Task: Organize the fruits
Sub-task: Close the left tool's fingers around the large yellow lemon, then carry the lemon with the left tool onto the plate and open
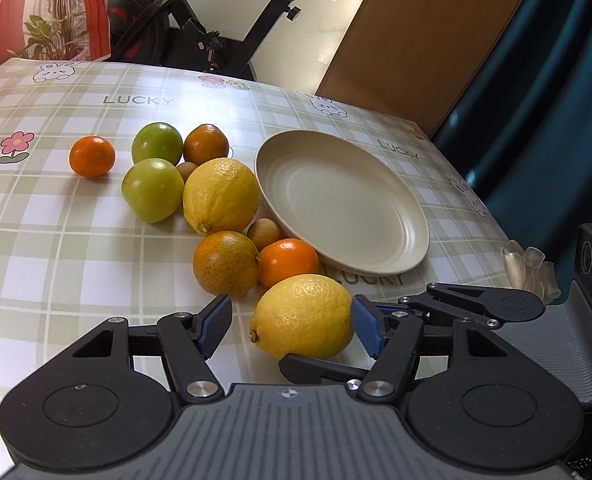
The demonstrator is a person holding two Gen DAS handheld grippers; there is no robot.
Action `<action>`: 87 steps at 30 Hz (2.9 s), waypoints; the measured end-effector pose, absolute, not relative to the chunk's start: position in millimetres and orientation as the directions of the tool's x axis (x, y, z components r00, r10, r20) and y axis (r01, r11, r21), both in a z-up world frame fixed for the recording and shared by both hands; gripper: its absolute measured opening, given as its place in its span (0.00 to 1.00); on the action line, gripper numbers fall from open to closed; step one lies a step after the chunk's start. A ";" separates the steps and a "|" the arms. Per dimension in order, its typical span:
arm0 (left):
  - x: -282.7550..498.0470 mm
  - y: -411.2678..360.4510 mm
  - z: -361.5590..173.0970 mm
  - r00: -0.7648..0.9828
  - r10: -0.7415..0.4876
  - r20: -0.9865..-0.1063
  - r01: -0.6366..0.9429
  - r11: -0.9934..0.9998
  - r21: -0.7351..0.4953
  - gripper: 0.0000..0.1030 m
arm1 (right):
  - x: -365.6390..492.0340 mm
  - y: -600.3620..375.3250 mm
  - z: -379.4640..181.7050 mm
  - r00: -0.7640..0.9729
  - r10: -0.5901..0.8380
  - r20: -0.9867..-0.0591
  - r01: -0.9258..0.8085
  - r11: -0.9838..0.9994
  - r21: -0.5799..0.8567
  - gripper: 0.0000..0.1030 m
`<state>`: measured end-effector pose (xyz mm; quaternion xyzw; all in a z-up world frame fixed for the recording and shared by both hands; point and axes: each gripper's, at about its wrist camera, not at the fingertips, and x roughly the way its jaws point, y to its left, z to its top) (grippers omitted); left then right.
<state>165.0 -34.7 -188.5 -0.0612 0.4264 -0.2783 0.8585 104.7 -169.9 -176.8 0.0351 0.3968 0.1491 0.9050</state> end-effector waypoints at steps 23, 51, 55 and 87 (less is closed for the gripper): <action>161.1 -36.3 -195.2 0.477 -0.557 -0.679 0.425 0.823 -0.377 0.62 | 106.6 -170.7 -183.8 0.636 0.299 -0.711 -0.216 0.954 0.208 0.57; 217.7 -93.7 -119.3 0.521 -0.612 -0.595 0.556 0.772 -0.307 0.62 | 135.6 -220.7 -108.6 0.769 0.202 -0.607 -0.138 0.979 0.151 0.57; 237.4 -98.9 -129.5 0.514 -0.595 -0.618 0.534 0.786 -0.313 0.62 | 158.9 -227.1 -115.9 0.762 0.204 -0.615 -0.144 0.979 0.146 0.57; 288.4 -110.4 -156.2 0.525 -0.510 -0.681 0.443 0.848 -0.293 0.60 | 222.3 -258.2 -172.7 0.709 0.139 -0.692 -0.040 0.987 0.158 0.57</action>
